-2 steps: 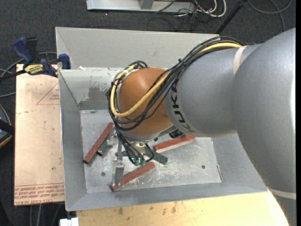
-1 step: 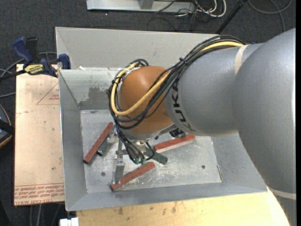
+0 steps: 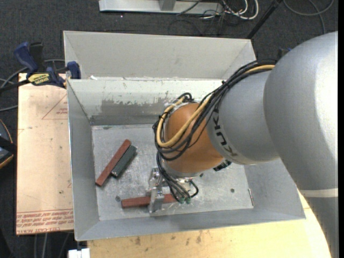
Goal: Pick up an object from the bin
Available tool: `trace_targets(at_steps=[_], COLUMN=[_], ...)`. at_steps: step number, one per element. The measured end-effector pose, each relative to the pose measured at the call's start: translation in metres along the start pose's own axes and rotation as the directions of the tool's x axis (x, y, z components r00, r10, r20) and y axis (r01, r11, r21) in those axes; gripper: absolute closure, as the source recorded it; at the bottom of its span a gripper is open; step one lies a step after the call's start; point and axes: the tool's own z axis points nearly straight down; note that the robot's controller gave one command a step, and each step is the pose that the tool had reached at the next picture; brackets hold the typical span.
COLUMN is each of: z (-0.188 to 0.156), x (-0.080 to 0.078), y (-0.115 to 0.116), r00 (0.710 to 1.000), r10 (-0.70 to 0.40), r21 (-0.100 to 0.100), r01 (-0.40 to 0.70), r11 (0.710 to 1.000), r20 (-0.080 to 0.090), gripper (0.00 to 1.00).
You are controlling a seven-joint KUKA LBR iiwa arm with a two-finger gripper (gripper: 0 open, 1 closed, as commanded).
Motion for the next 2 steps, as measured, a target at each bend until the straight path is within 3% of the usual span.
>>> trace_targets(at_steps=[1, 2], z=[0.000, -0.168], x=[0.000, -0.006], y=[0.000, -0.007], r00=[1.000, 0.999], r10=[0.000, 0.037], r21=[0.000, 0.000], r01=[0.000, -0.037], r11=[1.000, 0.999], r20=[0.000, 0.003], gripper=[1.00, 1.00])
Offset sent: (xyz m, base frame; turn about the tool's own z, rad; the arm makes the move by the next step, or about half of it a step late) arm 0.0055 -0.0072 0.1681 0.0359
